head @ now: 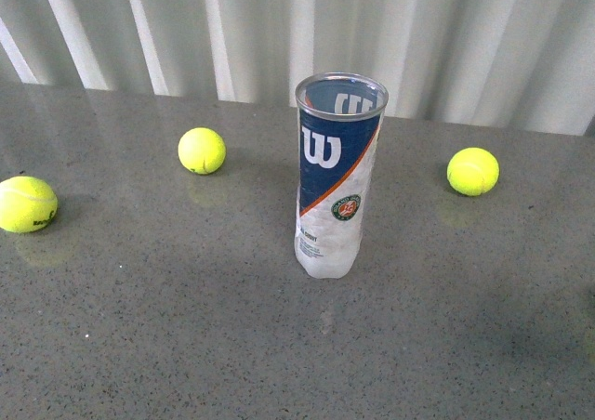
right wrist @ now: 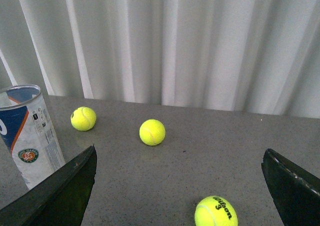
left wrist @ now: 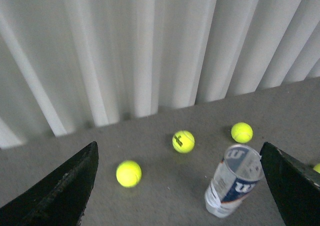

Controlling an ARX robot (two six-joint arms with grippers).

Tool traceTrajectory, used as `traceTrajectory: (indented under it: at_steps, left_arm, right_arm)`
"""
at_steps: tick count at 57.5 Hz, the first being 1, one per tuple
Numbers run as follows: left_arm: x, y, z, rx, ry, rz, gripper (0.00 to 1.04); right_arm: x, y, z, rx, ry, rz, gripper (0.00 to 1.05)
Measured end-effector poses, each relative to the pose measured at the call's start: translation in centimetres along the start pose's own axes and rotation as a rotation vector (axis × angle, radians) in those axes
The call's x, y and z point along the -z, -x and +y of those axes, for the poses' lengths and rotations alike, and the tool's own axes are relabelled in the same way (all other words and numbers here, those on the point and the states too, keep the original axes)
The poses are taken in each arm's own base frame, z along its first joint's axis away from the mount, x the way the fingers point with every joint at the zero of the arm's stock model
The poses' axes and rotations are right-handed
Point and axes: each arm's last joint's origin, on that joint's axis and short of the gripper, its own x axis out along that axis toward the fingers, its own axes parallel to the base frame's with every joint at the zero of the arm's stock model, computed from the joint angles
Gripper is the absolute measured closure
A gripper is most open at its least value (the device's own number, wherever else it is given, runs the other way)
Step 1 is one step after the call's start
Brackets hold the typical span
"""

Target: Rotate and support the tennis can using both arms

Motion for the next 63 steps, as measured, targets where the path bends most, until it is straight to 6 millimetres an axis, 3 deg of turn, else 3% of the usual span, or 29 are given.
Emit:
traceTrajectory:
  at_steps: [6, 10, 14, 27, 35, 63]
  left_arm:
    - [3.4, 4.9, 1.8, -0.122, 0.127, -0.022, 0.08]
    - [5.3, 7.1, 2.1, -0.401, 0.033, -0.133, 0.23]
    - [7.7, 8.5, 1.3, -0.472, -0.005, -0.180, 0.35]
    - [13.3, 7.9, -2.0, -0.479, 0.014, -0.155, 0.76]
    - [15.0, 7.8, -3.5, -0.487, 0.009, -0.161, 1.01]
    - [18.5, 7.4, -6.6, -0.500, 0.006, -0.164, 1.01]
  right_arm:
    - [0.0, 0.0, 0.0, 0.000, 0.000, 0.000, 0.07]
    - [0.0, 0.0, 0.0, 0.000, 0.000, 0.000, 0.07]
    - [0.0, 0.0, 0.0, 0.000, 0.000, 0.000, 0.07]
    - [0.0, 0.0, 0.0, 0.000, 0.000, 0.000, 0.07]
    - [0.0, 0.0, 0.0, 0.000, 0.000, 0.000, 0.07]
    - [0.0, 0.0, 0.0, 0.000, 0.000, 0.000, 0.07]
